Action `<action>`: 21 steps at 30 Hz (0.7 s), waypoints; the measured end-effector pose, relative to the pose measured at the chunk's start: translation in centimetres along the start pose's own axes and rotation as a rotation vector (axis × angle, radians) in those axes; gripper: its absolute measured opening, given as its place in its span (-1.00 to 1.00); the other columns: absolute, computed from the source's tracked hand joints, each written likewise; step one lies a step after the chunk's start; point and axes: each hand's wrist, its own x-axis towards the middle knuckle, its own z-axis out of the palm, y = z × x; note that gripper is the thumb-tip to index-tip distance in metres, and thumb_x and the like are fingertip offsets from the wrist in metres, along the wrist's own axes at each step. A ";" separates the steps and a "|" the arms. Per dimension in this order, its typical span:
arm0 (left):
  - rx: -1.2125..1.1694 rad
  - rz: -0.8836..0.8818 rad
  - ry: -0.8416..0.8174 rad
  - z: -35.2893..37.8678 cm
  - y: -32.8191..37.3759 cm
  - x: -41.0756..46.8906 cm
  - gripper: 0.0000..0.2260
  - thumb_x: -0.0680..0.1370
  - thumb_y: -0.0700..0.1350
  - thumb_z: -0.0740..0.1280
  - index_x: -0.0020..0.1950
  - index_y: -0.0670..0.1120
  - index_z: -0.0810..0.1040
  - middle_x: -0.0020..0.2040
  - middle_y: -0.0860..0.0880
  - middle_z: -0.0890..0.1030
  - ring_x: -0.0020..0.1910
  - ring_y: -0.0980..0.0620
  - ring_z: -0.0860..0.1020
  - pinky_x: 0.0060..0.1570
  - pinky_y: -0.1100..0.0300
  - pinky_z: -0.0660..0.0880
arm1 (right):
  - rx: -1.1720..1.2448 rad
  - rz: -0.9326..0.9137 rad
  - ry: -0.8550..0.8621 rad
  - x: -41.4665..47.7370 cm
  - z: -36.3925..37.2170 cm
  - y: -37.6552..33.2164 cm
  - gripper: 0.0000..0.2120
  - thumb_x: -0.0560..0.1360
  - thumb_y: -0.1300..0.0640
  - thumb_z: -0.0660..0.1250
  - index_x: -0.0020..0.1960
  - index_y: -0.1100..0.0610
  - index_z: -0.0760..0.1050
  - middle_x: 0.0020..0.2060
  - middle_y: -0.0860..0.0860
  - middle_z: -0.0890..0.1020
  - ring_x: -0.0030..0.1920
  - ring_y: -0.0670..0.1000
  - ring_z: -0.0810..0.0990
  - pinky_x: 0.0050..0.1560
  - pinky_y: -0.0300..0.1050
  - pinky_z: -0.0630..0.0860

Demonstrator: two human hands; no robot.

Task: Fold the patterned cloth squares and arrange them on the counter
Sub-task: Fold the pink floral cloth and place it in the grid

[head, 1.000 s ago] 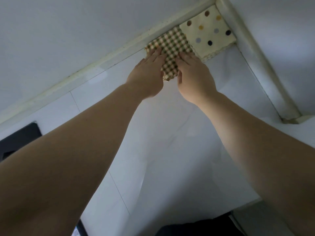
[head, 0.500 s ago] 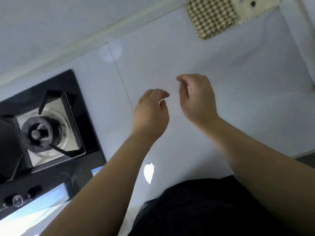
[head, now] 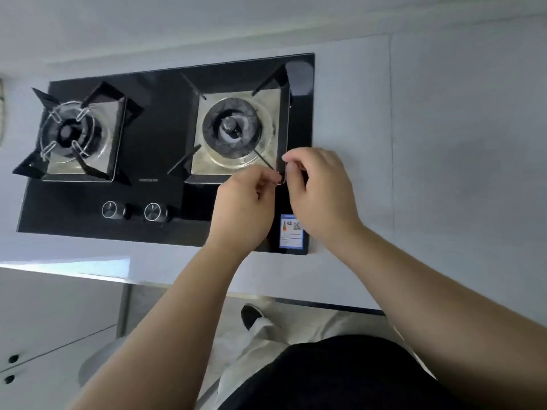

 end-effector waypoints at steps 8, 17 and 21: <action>-0.054 0.153 0.049 -14.3 -13.3 -4.8 -0.83 0.62 -0.20 0.29 0.02 0.04 0.64 -0.10 0.22 0.64 -0.06 0.25 0.58 -0.06 0.47 0.44 | -0.098 -0.085 0.052 -6.2 11.5 -12.4 -0.83 0.65 0.13 0.26 0.13 0.12 0.61 -0.01 -0.04 0.65 0.06 -0.02 0.54 0.09 -0.16 0.46; -0.111 -0.024 0.299 -30.3 -26.6 -9.0 -0.83 0.64 -0.13 0.29 0.00 0.11 0.62 -0.11 0.22 0.64 -0.08 0.30 0.56 -0.17 0.51 0.40 | -0.075 -0.285 -0.216 -8.5 25.4 -28.6 -0.83 0.64 0.13 0.26 0.13 0.08 0.62 0.02 -0.09 0.63 0.11 -0.05 0.49 0.13 -0.14 0.44; -0.180 -0.134 0.416 -34.2 -30.8 -8.7 -0.82 0.64 -0.15 0.28 0.00 0.10 0.63 -0.10 0.23 0.65 -0.06 0.28 0.57 -0.14 0.42 0.42 | -0.052 -0.357 -0.294 -7.1 30.5 -32.3 -0.83 0.65 0.12 0.27 0.15 0.07 0.61 0.05 -0.09 0.63 0.14 -0.03 0.51 0.14 -0.05 0.50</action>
